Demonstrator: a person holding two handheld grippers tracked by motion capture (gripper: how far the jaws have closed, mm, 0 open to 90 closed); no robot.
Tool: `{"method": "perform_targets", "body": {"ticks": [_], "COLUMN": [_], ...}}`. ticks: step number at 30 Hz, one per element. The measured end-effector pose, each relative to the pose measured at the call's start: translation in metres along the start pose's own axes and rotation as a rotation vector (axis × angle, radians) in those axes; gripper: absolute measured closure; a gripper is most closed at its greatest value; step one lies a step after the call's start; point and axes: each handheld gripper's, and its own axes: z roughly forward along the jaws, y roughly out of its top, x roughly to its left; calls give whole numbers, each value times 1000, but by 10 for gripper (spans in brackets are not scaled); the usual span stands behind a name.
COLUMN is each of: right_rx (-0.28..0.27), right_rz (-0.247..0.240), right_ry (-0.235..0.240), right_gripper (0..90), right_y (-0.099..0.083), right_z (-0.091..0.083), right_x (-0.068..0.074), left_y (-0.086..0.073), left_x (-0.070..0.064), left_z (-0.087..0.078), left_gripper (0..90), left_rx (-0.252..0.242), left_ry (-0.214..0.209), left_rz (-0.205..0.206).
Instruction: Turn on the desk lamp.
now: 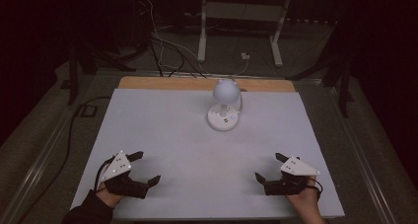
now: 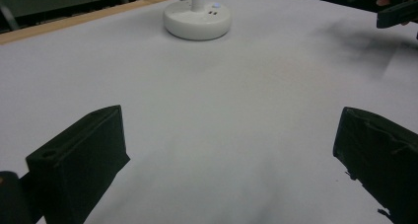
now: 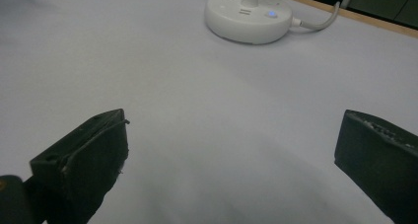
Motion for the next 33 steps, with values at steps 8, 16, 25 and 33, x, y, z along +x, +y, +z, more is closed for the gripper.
{"method": "perform_targets", "body": {"ticks": [8,16,25,33], "right_rx": [-18,9,4,-2], "right_rz": [5,14,19,68], "right_ry": [-9,-20,-46,-59], "right_gripper": [0,0,0,0], "right_y": [2,2,7,18], "right_z": [-3,-1,-3,-9], "right_x": [-3,-1,2,3], "left_y": [0,1,1,1], "left_x": [1,-1,0,-2], "left_z": [0,1,1,1], "left_gripper": [4,4,4,4], "left_rx": [-13,-10,-14,-8], "left_ry": [-8,-8,-13,-17], "left_rz": [-17,-2,-10,-2]}}
